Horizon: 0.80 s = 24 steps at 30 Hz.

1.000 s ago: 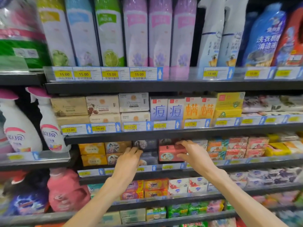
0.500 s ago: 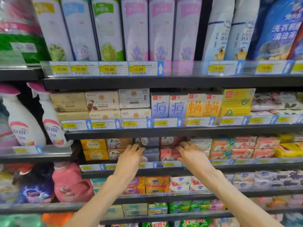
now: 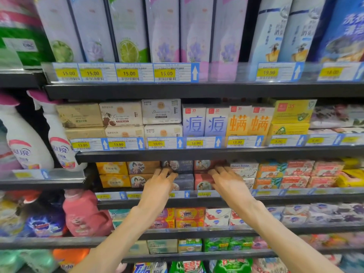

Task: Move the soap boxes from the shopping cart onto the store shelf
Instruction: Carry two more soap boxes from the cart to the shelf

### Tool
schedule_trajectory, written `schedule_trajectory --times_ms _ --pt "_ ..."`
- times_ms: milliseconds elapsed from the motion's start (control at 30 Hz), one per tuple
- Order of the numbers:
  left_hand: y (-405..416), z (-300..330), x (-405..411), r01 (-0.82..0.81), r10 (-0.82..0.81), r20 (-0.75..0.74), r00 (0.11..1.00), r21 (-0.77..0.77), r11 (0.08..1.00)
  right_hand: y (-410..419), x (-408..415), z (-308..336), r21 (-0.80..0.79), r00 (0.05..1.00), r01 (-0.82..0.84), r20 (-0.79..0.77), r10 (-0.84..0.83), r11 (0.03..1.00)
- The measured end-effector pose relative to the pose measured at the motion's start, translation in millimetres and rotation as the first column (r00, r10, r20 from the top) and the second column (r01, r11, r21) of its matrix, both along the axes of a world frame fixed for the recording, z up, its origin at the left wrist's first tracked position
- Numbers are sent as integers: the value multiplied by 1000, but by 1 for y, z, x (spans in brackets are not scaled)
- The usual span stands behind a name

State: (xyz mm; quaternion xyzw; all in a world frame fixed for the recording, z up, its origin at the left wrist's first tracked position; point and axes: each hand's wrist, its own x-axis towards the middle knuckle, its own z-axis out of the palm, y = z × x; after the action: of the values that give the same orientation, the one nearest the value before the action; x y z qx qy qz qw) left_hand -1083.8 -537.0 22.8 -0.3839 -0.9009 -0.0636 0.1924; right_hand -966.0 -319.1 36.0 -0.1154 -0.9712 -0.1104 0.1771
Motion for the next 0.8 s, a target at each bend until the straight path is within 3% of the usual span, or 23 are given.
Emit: schedule_trajectory --times_ms 333,467,633,800 --pt "2 -4 3 -32 32 -22 999 2 999 1 1 -6 -28 1000 7 -20 -8 1000" --pt "-1 -2 15 -30 29 20 999 65 997 -7 9 1 -52 990 -98 -104 92 994" --pt "-25 3 43 -37 37 3 999 121 992 -27 5 11 -82 962 -266 -78 260 960" --pt "-88 -6 85 -205 207 11 978 200 958 -72 0 6 -118 850 -525 -16 527 843"
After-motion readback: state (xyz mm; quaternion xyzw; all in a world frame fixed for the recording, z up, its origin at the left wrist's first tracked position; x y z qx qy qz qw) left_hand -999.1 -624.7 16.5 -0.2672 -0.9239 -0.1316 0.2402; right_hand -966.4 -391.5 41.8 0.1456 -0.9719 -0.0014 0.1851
